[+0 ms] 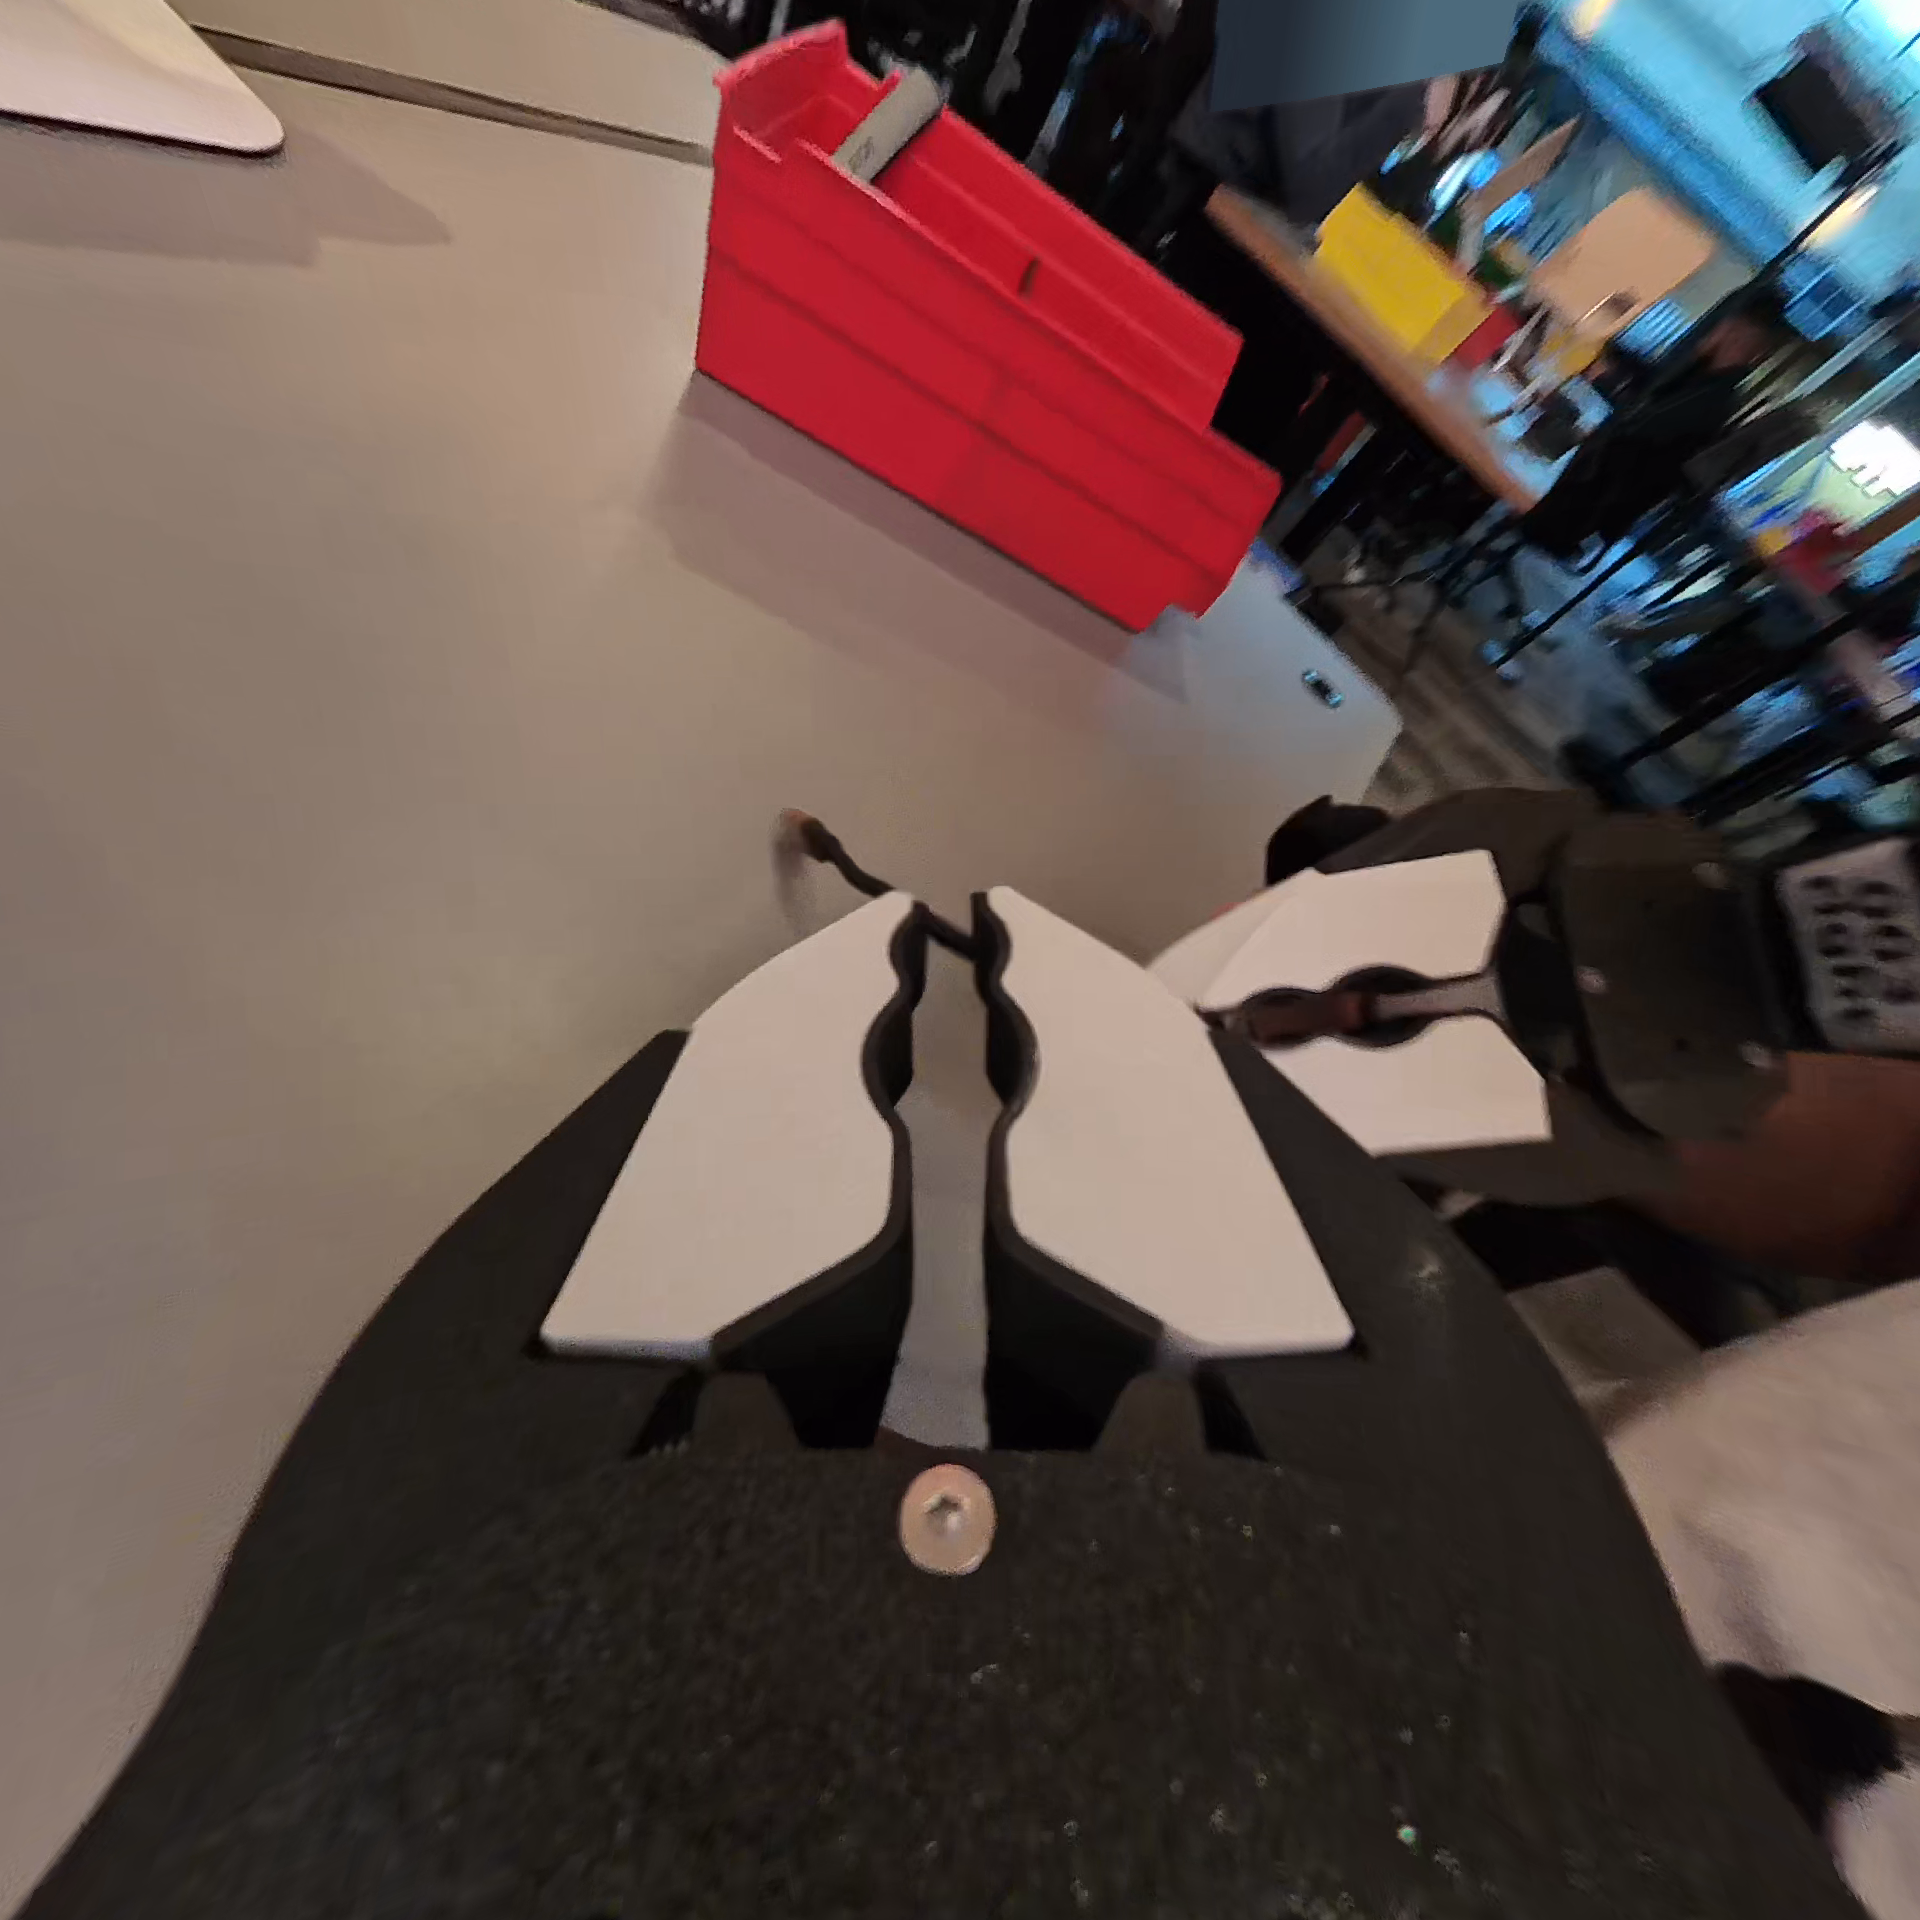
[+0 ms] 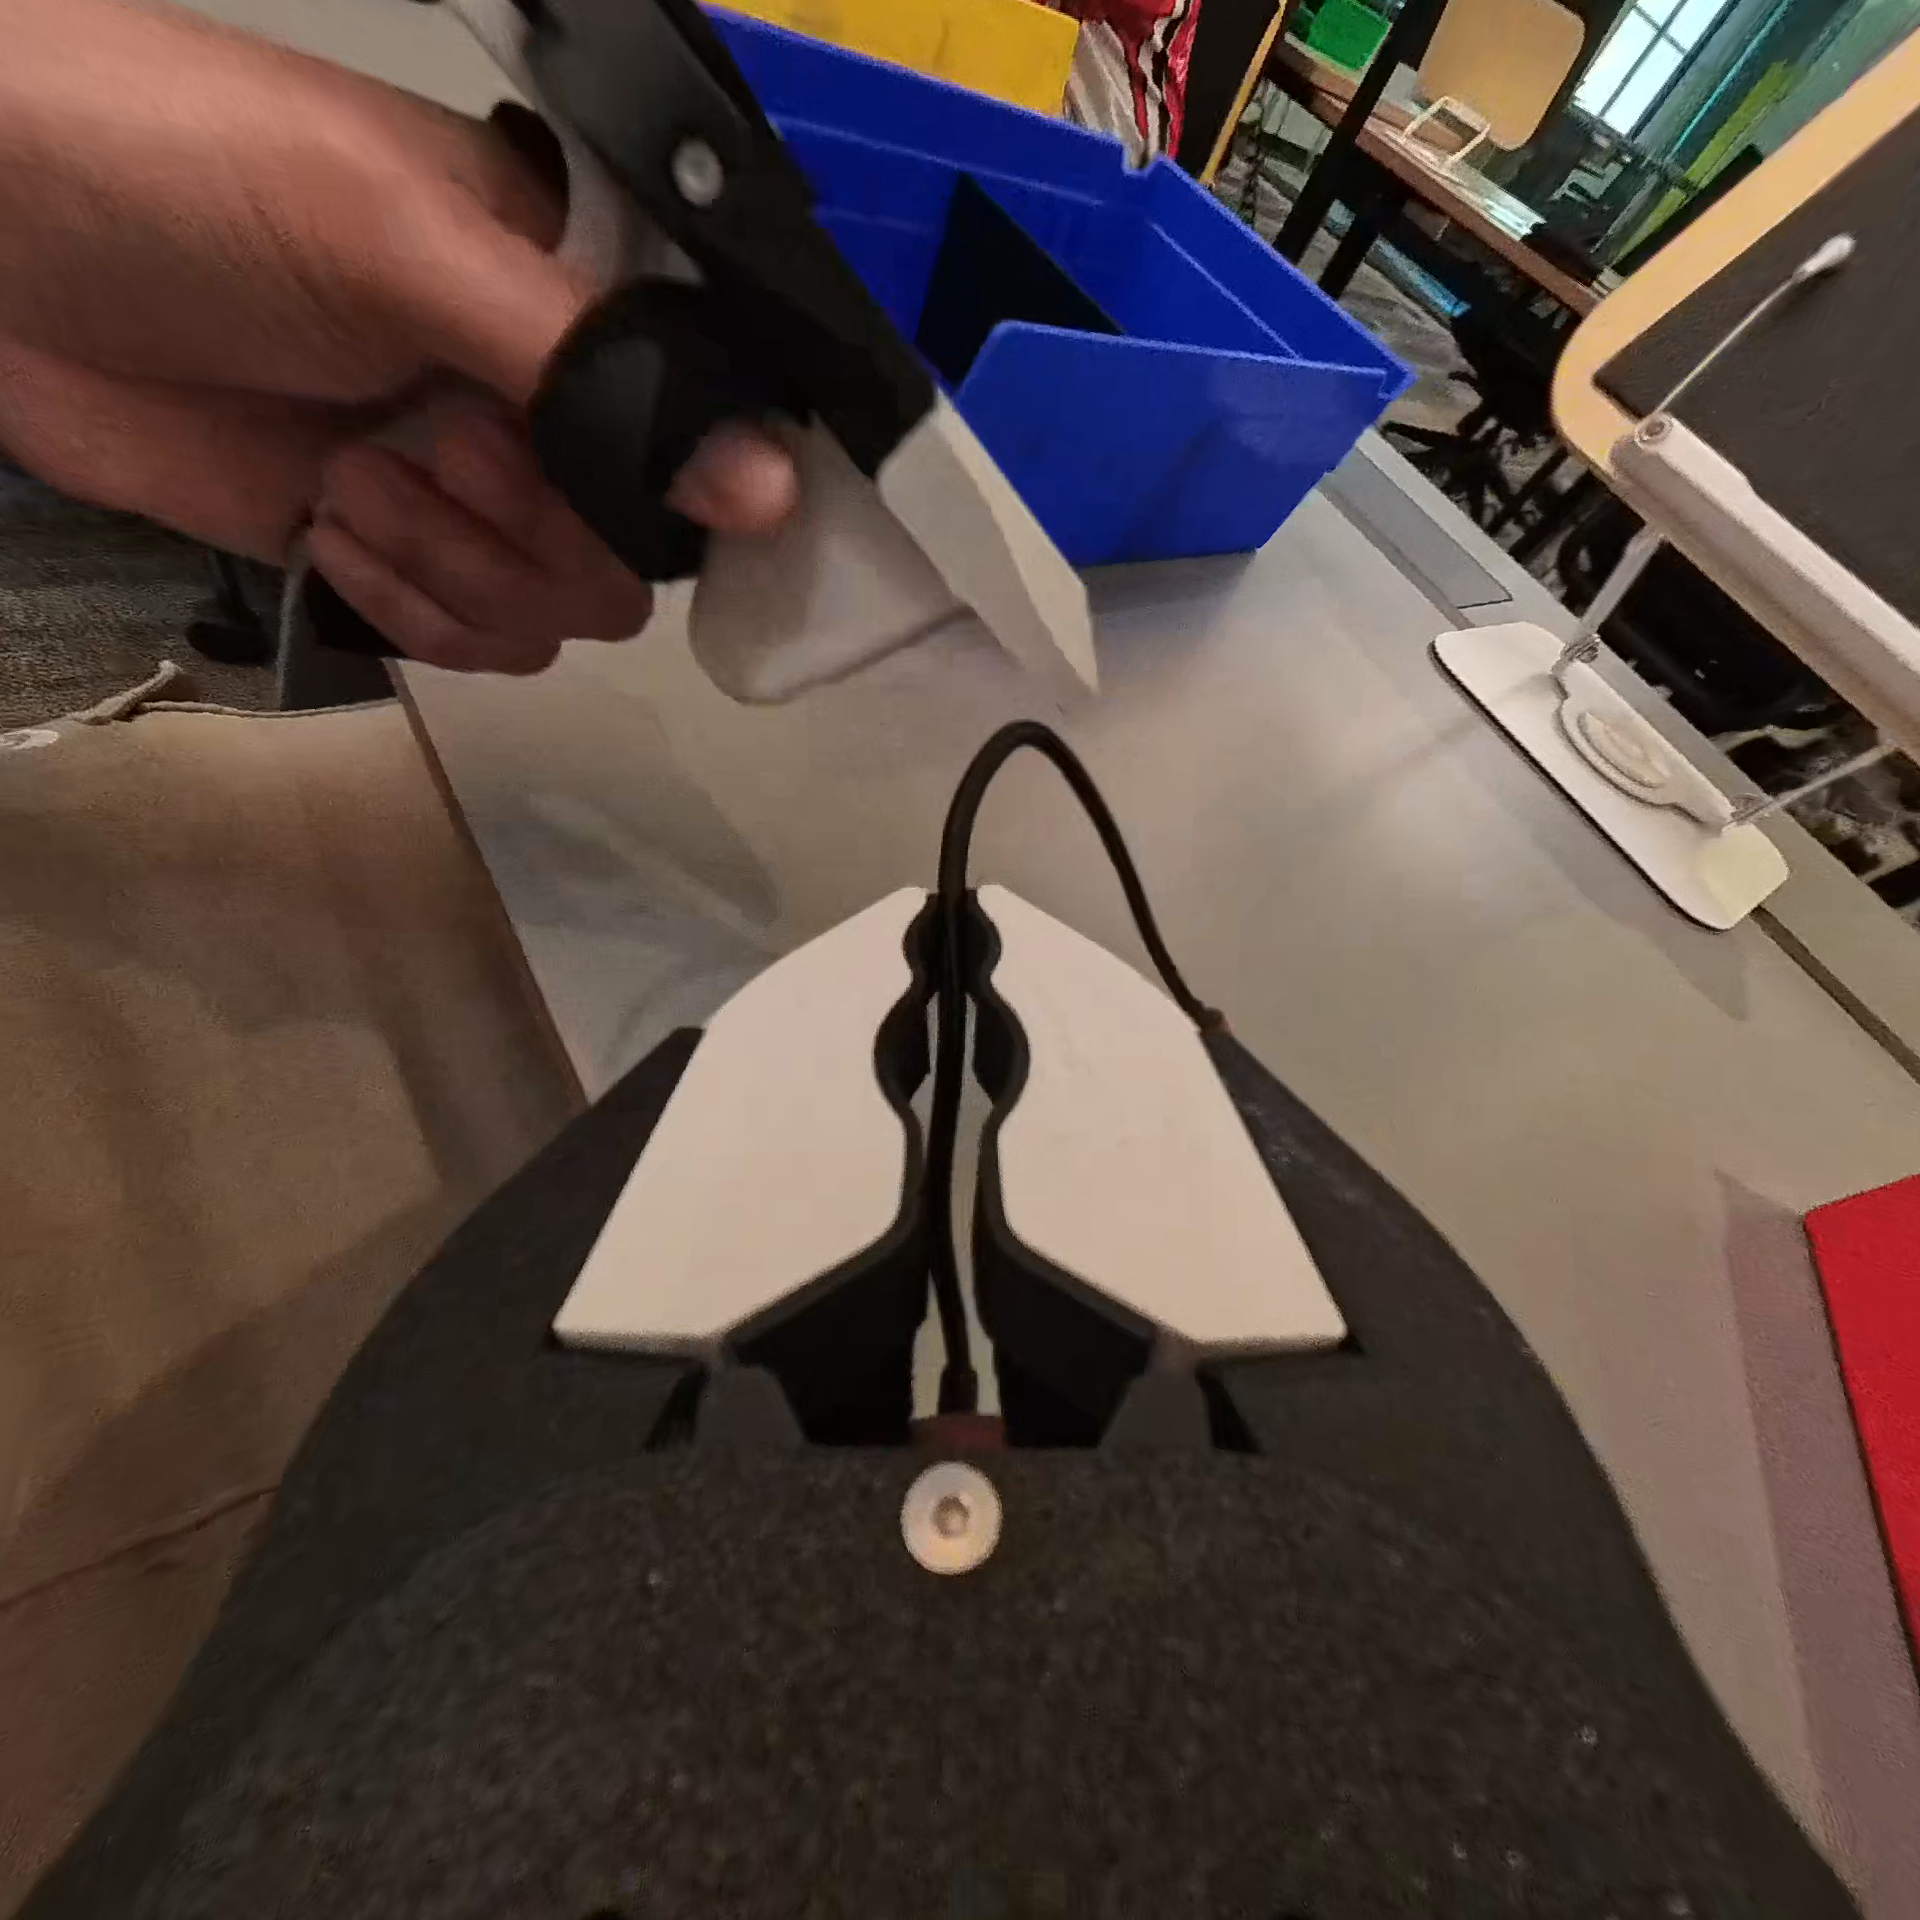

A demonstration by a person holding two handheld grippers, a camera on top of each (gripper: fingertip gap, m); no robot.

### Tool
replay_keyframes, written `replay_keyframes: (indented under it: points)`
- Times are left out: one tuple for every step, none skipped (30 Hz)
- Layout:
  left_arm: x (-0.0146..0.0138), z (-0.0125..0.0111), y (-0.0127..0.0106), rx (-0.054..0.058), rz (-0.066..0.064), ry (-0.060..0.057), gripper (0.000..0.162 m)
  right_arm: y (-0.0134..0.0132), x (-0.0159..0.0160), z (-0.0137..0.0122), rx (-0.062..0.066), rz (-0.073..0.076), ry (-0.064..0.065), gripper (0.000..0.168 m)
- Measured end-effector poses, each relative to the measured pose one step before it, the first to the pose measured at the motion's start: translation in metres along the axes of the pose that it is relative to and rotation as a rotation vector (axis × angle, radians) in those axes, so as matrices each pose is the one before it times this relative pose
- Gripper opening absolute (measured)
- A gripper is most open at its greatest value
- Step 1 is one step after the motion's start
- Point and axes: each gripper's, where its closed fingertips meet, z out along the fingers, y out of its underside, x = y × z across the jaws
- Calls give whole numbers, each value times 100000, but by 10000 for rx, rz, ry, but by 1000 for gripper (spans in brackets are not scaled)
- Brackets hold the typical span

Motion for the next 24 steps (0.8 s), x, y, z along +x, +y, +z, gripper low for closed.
replay_keyframes:
  points:
    - [-74,-689,-64,160,-432,286,11,152,641,-557,9,-47,55,3]
    - [23,-825,2,119,-483,314,12,6,954,-887,35,-65,106,3]
    - [131,-890,41,174,-422,325,16,-139,1379,-1195,54,62,204,3]
    - [1,-864,172,223,-284,166,17,-437,1689,-1414,105,168,191,3]
    - [-362,-800,360,198,-136,-128,16,-645,2285,-1703,89,175,435,3]
    - [-628,-687,550,118,15,-329,16,-746,2798,-1919,95,188,554,3]
    - [-682,-548,724,13,152,-356,16,-741,3145,-1863,47,159,574,3]
    - [-741,-369,849,-109,207,-391,16,-573,3297,-1806,-95,65,582,3]
    - [-761,-194,851,-212,177,-403,16,-659,3554,-1674,-36,-92,756,3]
    - [-521,-43,657,-239,98,-266,16,-608,3408,-1394,32,-147,664,3]
    - [-155,69,312,-181,4,-31,16,-150,2715,-788,-165,-85,243,3]
    - [138,103,1,-83,-49,136,16,589,2089,-208,-554,27,-79,3]
    - [216,100,-152,-7,-39,160,16,811,1789,252,-538,23,-109,3]
    - [158,94,-82,-15,17,103,16,659,1596,632,-202,-26,-90,3]
    - [63,76,58,-76,88,8,16,708,1626,890,-119,58,34,3]
    - [-42,48,176,-114,149,-86,16,998,1761,1092,-305,-15,222,2]
    - [-73,9,163,-95,173,-146,16,1218,1688,1213,-438,-215,311,3]
    - [5,-31,104,-52,172,-122,16,1316,1222,1487,-418,-305,172,3]
    - [82,-41,55,-42,175,-79,16,1364,353,1551,-407,-374,-169,3]
    - [77,-38,23,-39,184,-82,16,1396,-359,1669,-336,-354,-452,3]
    - [42,-37,25,-33,185,-97,16,1727,-447,1899,-449,-17,-443,3]
    - [9,-25,69,-42,169,-95,15,1991,-823,1946,-718,455,-751,3]
    - [-4,-16,125,-55,130,-77,15,1564,-1397,1753,-599,1058,-1263,3]
    - [20,4,152,-55,69,-43,15,687,-1340,1308,-146,1393,-1455,3]
